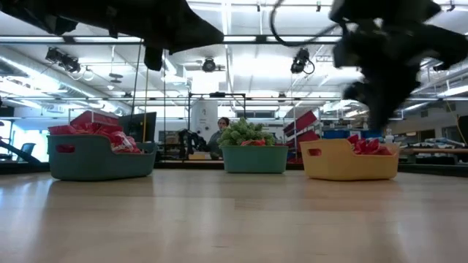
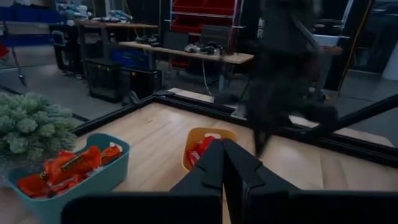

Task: Sort candy
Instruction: Move the blue bin and the yellow bin to the top corner of the table beside the green bin

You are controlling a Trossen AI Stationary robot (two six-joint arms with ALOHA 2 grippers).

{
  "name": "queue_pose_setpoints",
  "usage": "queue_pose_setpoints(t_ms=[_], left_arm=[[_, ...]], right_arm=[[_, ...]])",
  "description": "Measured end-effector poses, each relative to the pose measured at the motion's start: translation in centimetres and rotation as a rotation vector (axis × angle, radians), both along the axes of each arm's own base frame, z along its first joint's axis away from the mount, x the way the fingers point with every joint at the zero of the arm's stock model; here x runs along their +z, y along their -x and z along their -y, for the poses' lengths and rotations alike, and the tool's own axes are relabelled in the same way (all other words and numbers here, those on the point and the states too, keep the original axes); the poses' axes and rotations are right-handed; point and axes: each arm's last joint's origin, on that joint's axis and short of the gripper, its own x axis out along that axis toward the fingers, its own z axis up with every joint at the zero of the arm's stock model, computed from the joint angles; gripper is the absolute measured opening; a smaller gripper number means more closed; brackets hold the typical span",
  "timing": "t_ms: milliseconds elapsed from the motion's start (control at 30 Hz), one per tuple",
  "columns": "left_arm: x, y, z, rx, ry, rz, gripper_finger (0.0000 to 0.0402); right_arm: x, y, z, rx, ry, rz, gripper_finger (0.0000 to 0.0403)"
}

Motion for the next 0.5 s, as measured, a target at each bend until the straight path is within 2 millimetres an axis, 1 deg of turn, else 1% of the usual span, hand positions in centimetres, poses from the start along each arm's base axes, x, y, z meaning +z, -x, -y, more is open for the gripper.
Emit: queue_pose_setpoints(t_ms=[100,167,267,367,500], left_arm=[[0.0,0.0,0.0,0.001,0.004,0.002,0.0001],[0.0,0.0,0.0,0.001,0.004,0.002,0.0001],[0.1,0.0,0.0,0.001,0.008,0.011,0.0001],[0.1,0.0,0.0,0.001,0.0,0.012,0.0001],[0.1,0.0,0.0,0.001,-0.009,0.008,0.0001]], right_arm=[[-2.0,0.9,-1.1,-0.003,-0.025,-0.022,0.0],[-3.0,1.1,-1.3,-0.031,-0.002,-0.009,0.0],[-4.1,0.7,-1.2,-0.082,0.028,0.036,0.0],[-4.6,-0.2,-0.8,-0.111,0.038,0.077,0.0],[-5.3,-0.9,0.0,-0.197,0.072,0.088,0.0]])
